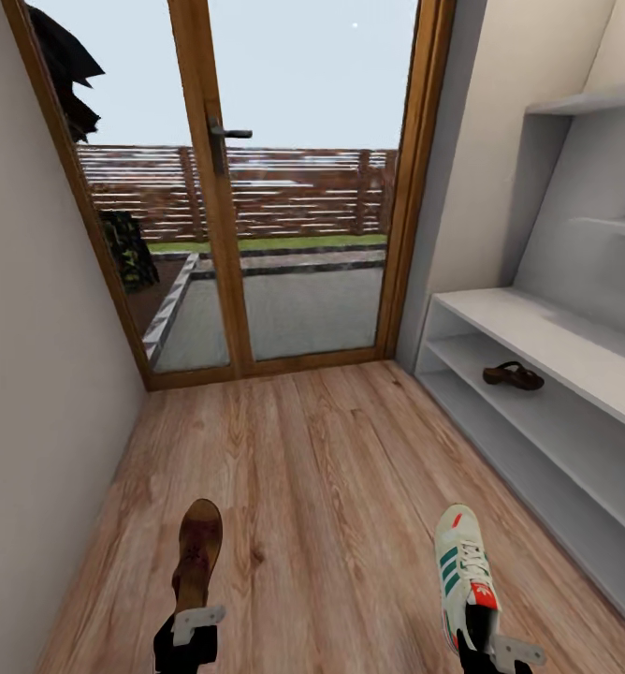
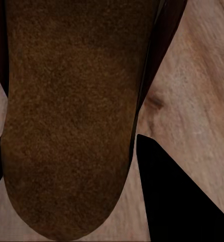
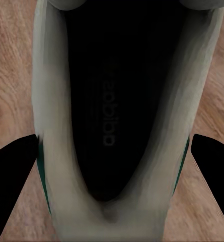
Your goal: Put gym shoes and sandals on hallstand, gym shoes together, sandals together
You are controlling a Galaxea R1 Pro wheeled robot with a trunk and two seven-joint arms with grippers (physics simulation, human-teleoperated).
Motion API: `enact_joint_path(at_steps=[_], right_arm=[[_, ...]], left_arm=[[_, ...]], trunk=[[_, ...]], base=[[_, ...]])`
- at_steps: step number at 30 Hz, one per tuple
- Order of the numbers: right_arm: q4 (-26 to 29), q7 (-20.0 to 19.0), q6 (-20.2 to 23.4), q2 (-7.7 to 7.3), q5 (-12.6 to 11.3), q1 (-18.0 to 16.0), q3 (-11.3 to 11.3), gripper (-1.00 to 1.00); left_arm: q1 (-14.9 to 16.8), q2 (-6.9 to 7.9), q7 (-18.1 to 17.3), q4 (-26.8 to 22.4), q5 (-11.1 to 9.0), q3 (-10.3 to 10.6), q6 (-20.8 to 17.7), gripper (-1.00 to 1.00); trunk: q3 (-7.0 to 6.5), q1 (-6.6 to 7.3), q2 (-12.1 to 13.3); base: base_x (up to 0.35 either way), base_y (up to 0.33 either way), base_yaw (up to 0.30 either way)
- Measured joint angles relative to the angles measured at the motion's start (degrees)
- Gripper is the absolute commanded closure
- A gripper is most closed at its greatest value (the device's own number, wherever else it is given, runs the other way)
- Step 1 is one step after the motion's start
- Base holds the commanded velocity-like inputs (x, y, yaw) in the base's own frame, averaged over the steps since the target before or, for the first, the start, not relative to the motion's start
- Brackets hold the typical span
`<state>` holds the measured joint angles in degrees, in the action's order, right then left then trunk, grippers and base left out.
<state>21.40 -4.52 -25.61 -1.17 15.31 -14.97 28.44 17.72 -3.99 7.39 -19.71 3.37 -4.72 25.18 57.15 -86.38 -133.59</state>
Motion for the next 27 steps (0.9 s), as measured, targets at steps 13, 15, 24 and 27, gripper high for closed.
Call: enact_joint_path(at_steps=[13,15,24,27], right_arm=[[-0.01,0.0,0.0,0.0,0.0,0.0,0.0,1.0],[-0.01,0.0,0.01,0.0,0.0,0.0,0.0,1.0],[0.0,0.0,0.0,0.0,-0.01,0.0,0.0,1.0],[0.0,0.0,0.01,0.0,-0.01,0.0,0.0,1.0]], left_arm=[[0.01,0.0,-0.01,0.0,-0.01,-0.01,0.01,1.0],[0.01,0.0,-0.01,0.0,-0.01,-0.02,0.01,1.0],[0.01,0.0,-0.01,0.0,0.0,-0.02,0.01,1.0],[0.01,0.0,-0.01,0.0,0.0,-0.02,0.01,1.0]], trunk=[[0.0,0.0,0.0],[0.0,0.0,0.0],[0.0,0.0,0.0],[0.0,0.0,0.0]], base=[[0.334,0.081,-0.239],[0.32,0.165,-0.261],[0.314,0.186,-0.262],[0.306,0.204,-0.263]])
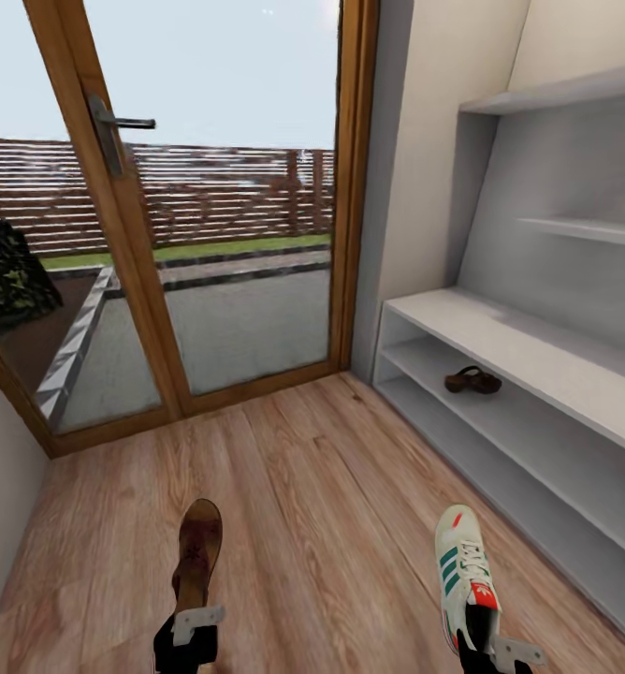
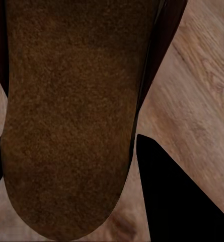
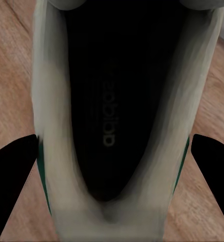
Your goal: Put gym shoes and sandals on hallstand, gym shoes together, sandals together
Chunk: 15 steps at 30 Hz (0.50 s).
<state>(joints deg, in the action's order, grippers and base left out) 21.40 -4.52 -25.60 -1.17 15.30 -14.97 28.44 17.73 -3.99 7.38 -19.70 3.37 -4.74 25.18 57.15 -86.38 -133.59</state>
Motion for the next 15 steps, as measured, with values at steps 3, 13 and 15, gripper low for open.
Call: enact_joint_path(at_steps=[3,13,15], right_arm=[[0.0,0.0,-0.01,0.0,0.0,0.0,0.0,1.0],[-0.01,0.0,0.0,0.0,0.0,0.0,0.0,1.0],[-0.01,0.0,0.01,0.0,0.0,0.0,0.0,1.0]], left_arm=[[0.0,0.0,0.0,0.0,0.0,0.0,0.0,1.0],[0.0,0.0,0.0,0.0,0.0,-0.01,0.0,1.0],[0.0,0.0,0.0,0.0,0.0,-0.01,0.0,1.0]], trunk=[[0.0,0.0,0.0],[0.0,-0.01,0.0],[0.0,-0.01,0.0]], base=[[0.298,0.216,-0.263],[0.266,0.244,-0.263],[0.209,0.278,-0.263]])
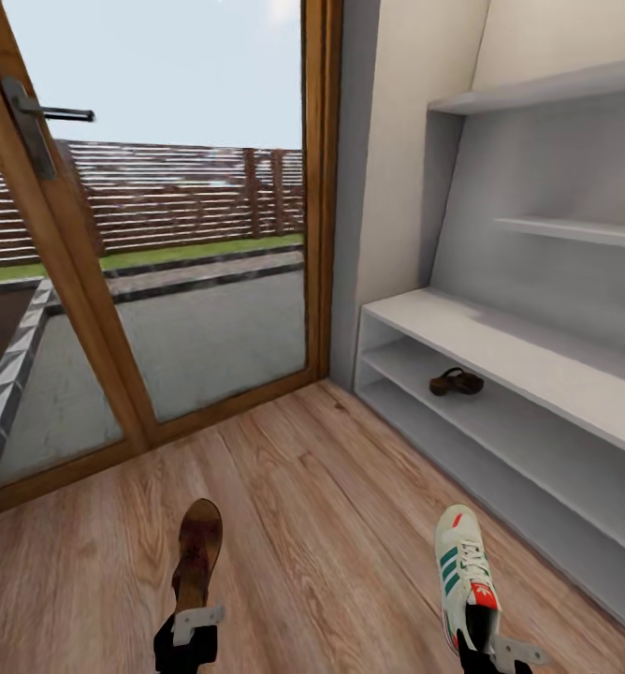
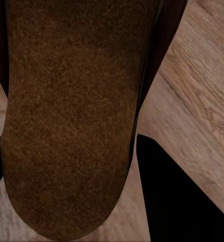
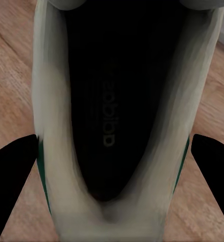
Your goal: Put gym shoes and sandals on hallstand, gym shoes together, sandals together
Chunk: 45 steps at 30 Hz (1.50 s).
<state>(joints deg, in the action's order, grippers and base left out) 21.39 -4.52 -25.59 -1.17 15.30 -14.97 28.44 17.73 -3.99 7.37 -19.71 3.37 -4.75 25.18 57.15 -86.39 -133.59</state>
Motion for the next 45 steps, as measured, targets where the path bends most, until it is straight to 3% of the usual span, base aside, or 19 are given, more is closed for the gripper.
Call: enact_joint_path(at_steps=[21,35,45], right_arm=[[0.01,0.0,-0.02,0.0,0.0,0.0,0.0,1.0],[0.02,0.0,-0.02,0.0,0.0,0.0,0.0,1.0],[0.1,0.0,0.0,-0.02,-0.01,0.01,0.0,1.0]], left_arm=[[0.0,0.0,0.0,0.0,0.0,0.0,0.0,1.0],[0.0,0.0,0.01,0.0,0.0,0.01,0.0,1.0],[0.0,0.0,0.02,0.02,0.01,0.08,0.0,1.0]], trunk=[[0.0,0.01,0.0],[0.0,0.01,0.0],[0.0,-0.02,0.0]], base=[[0.242,0.25,-0.263],[0.315,0.116,-0.263],[0.067,0.052,-0.263]])
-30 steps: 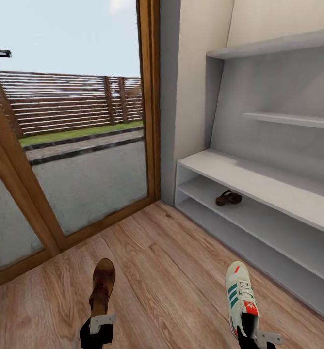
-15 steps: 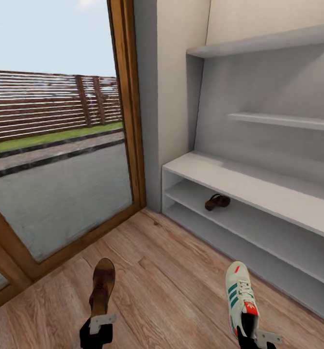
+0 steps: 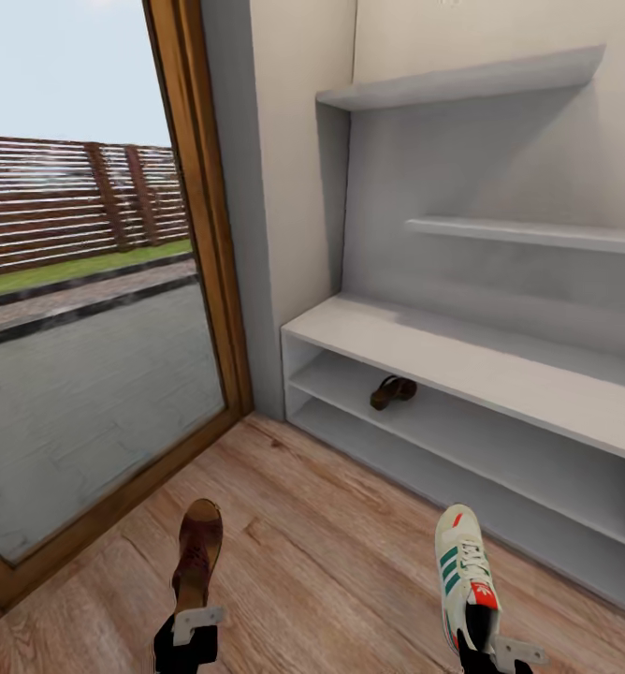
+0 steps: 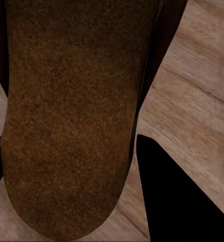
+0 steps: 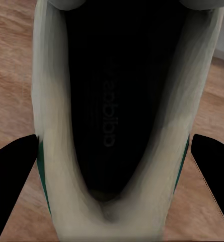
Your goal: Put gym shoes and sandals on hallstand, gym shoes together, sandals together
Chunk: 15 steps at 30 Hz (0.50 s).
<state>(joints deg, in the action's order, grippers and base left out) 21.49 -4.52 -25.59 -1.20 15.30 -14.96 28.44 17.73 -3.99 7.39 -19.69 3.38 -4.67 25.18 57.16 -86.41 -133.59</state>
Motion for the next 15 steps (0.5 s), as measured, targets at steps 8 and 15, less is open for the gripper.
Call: enact_joint_path(at_steps=[8,15], right_arm=[[-0.01,0.0,-0.01,0.01,0.02,0.0,0.0,1.0],[-0.05,0.0,0.04,0.01,0.02,0.01,0.0,1.0]], left_arm=[[0.0,0.0,-0.17,0.01,0.05,0.03,0.0,1.0],[0.0,0.0,-0.18,0.01,0.03,-0.03,0.0,1.0]], trunk=[[0.36,-0.44,-0.79],[1.61,-1.97,-3.59]], base=[[0.002,0.001,-0.263],[0.0,0.0,-0.263]])
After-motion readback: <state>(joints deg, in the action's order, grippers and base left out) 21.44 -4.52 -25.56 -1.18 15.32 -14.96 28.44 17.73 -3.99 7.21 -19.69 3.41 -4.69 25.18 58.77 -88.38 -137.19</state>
